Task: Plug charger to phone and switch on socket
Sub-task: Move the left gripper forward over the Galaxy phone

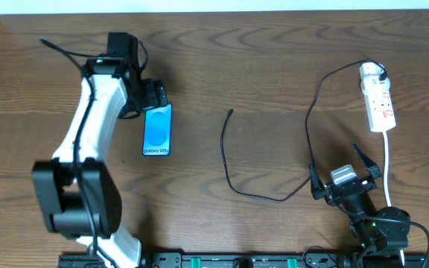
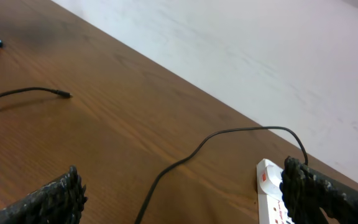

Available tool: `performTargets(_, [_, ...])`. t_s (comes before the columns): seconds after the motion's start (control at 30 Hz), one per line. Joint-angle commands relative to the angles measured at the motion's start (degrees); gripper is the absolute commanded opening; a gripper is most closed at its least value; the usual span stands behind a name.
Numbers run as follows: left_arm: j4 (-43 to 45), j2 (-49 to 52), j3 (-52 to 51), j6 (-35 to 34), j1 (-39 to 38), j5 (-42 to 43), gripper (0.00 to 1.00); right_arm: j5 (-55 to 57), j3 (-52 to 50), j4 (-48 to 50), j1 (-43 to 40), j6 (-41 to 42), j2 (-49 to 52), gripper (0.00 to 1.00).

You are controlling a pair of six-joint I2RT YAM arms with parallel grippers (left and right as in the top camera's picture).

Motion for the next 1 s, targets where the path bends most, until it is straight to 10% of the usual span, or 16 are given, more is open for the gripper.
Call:
performTargets(0.0, [-0.63,2.97,0.55,-1.2,-0.74,-0.5,0.98,-0.13,-0.31,0.07,0.33,-0.2,-0.31,0.99])
performTargets(0.97, [5.92,12.26,-3.89,1.46,-3.43,-2.86,0.98,-0.13,-0.31,0.07,0.33,-0.2,-0.31,0.99])
